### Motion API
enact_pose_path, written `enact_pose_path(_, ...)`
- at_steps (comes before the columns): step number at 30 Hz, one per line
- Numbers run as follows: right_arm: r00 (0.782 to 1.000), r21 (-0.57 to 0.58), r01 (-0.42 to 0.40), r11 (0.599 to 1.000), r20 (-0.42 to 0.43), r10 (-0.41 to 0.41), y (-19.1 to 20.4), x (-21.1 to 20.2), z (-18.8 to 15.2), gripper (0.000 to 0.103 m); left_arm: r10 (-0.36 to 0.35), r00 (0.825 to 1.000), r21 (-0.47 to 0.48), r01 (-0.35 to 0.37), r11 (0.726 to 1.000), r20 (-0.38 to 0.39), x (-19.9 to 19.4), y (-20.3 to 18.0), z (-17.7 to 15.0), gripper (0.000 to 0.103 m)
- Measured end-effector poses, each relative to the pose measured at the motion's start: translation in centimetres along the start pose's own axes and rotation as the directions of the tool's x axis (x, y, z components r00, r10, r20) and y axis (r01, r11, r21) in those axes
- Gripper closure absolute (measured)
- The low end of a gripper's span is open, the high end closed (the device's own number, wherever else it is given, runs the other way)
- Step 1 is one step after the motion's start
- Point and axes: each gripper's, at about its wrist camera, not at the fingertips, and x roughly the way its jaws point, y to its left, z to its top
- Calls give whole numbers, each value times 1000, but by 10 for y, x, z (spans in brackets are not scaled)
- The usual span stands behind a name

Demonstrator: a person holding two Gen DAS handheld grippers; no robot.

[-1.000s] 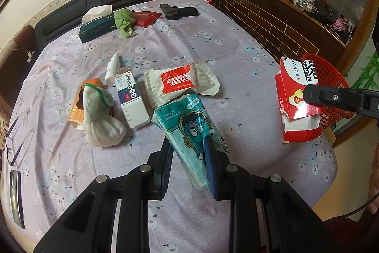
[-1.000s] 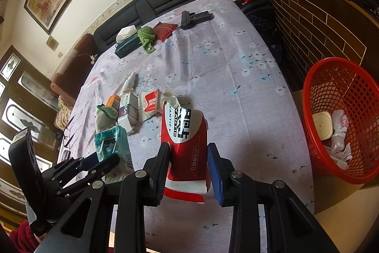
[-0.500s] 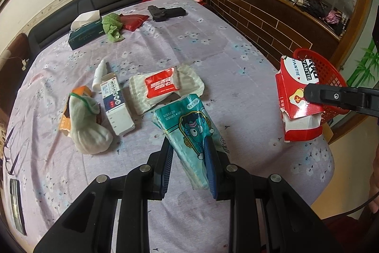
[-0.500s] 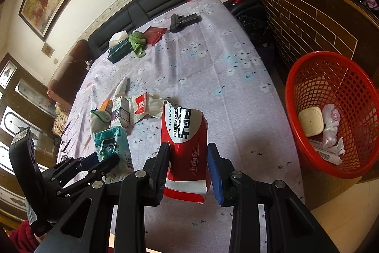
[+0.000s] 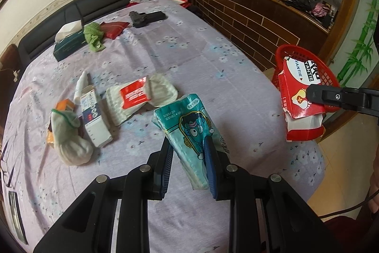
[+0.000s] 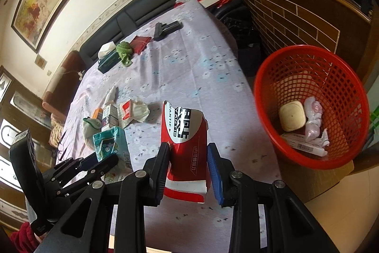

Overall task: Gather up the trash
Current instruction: 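Carry the snack box and tissue pack over the red wastebasket, then open both tools to drop the tissue pack and snack box into the wastebasket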

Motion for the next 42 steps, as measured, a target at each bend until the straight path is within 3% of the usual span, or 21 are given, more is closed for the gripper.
enact_pose_path(18, 991, 159, 82, 984, 96, -98, -69, -52, 4, 68, -104, 994, 121, 100, 988, 22, 3, -60, 35, 78)
enact_pose_path(31, 966, 287, 131, 949, 177, -187, -127, -95, 21, 68, -261, 965, 207, 252, 945, 20, -4, -134, 91, 78)
enact_pose_path(42, 960, 333, 148, 931, 178, -217, -166, -97, 46, 67, -288, 957, 238, 288, 928, -34, 25, -187, 116, 77)
